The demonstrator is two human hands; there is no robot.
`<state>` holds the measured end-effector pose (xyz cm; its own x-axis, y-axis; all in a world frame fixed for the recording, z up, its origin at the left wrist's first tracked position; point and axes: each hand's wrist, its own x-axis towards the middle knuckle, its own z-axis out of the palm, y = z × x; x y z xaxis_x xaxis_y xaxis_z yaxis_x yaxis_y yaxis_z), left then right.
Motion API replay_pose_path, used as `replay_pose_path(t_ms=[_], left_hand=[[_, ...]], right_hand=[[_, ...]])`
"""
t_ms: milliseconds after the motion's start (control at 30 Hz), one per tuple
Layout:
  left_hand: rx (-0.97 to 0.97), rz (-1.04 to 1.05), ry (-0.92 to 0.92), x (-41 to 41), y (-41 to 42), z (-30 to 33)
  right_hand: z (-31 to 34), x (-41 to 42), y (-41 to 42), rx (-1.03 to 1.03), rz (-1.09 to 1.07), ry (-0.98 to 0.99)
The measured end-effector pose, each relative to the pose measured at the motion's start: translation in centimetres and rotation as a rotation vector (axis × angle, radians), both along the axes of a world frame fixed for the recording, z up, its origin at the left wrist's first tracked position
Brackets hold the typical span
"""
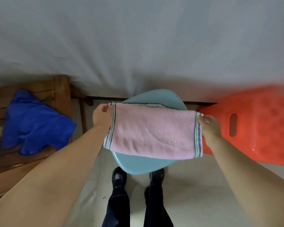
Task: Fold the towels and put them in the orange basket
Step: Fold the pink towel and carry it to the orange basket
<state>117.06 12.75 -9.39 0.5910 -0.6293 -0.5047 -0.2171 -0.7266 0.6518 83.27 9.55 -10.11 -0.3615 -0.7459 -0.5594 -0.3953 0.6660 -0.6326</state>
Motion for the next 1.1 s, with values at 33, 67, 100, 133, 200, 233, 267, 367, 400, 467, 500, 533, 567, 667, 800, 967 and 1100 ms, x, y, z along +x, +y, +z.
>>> replay_pose_path(t_ms=[33,67,100,133,200,233,267,367,400,467,500,533,567,667,800,967,1100], left_hand=[[0.023,0.004,-0.016,0.0,0.7,-0.2],[0.052,-0.004,-0.035,0.0,1.4,-0.2],[0.080,-0.031,-0.065,0.1,2.2,-0.3],[0.104,-0.070,-0.090,0.0,3.1,-0.2],[0.152,-0.119,-0.097,-0.5,4.8,0.2],[0.186,-0.128,-0.077,-1.0,5.4,0.7],[0.229,-0.139,-0.056,-1.5,6.0,0.9],[0.318,-0.179,-0.022,-2.7,7.0,1.0],[0.305,-0.179,-0.012,-2.8,7.0,1.1],[0.244,-0.144,-0.028,-2.7,7.2,1.1],[0.214,-0.118,-0.044,-2.5,7.5,1.1],[0.193,-0.104,-0.065,-2.3,7.8,1.1],[0.182,-0.100,-0.081,-1.9,8.1,0.9],[0.207,-0.125,-0.079,-0.8,8.5,0.4],[0.180,-0.096,0.107,0.4,7.7,0.4],[0.241,0.141,0.479,1.7,6.5,0.9],[0.172,0.260,0.710,2.5,7.0,1.5]], right_hand=[[0.0,0.1,0.5,0.006,0.010,-0.022],[0.2,0.3,1.1,0.016,0.010,-0.041],[0.4,0.4,1.7,0.031,0.001,-0.059],[0.6,0.5,2.5,0.044,0.006,-0.068],[0.7,0.5,3.9,0.084,0.033,-0.025],[0.8,0.5,4.4,0.090,0.041,0.009],[1.0,0.6,4.8,0.096,0.045,0.036],[1.2,1.1,5.4,0.164,0.093,0.070],[1.4,1.4,5.5,0.178,0.135,0.086],[1.2,1.4,5.5,0.144,0.221,0.122],[1.2,1.3,5.5,0.108,0.239,0.142],[1.1,1.1,5.5,0.072,0.235,0.160],[1.2,1.1,5.6,0.038,0.218,0.172],[2.0,1.7,5.7,-0.028,0.194,0.211],[5.3,6.5,4.5,-0.208,0.276,0.157],[7.8,16.0,4.4,-0.275,0.544,0.103],[6.5,23.5,5.8,-0.222,0.708,0.189]])
